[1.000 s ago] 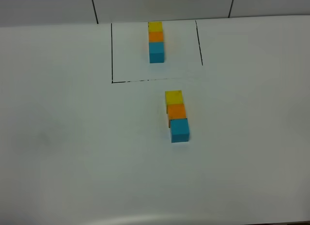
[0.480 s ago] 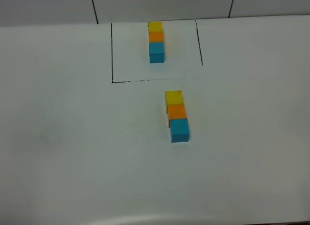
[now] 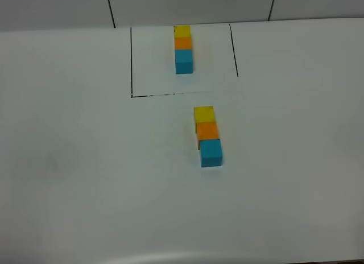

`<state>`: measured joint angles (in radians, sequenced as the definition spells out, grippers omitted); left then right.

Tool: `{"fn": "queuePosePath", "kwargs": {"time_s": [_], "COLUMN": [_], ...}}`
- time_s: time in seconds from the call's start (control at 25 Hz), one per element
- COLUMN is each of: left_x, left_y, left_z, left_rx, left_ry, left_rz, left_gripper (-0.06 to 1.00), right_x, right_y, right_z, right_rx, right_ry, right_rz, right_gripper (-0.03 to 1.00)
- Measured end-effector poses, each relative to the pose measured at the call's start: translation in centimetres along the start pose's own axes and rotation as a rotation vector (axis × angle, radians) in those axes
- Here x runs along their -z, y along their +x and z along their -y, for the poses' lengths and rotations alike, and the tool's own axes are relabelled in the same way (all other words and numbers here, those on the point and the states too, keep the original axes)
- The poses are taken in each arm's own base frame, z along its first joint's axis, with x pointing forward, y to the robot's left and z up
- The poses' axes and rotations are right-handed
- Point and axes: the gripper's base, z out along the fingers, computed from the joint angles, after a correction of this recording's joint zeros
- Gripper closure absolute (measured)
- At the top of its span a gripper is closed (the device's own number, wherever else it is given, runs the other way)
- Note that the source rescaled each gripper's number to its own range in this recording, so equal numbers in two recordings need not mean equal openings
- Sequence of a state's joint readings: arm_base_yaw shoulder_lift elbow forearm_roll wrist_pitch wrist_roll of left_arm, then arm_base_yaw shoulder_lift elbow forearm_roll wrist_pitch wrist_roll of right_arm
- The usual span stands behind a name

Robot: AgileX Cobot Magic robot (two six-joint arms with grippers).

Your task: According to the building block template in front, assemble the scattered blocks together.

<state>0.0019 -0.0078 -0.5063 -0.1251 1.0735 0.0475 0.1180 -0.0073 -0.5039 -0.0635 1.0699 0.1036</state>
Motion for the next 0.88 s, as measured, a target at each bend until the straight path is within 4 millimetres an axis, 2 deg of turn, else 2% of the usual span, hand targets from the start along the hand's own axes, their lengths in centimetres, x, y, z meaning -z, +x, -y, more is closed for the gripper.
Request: {"fn": "queuePosePath", "kwargs": {"time_s": [0.88], "left_x": [0.0], "left_y": [0.0], "left_z": [0.0], "left_rx": [-0.001], "left_ry": [0.0], "left_rz": [0.0], "left_gripper": [0.28], "right_x": [0.0], "right_y": [0.0], "right_z": [0.0], "right_rx": [0.0], "right_ry": [0.0], "right_rz": [0.0], "right_gripper": [0.26]}}
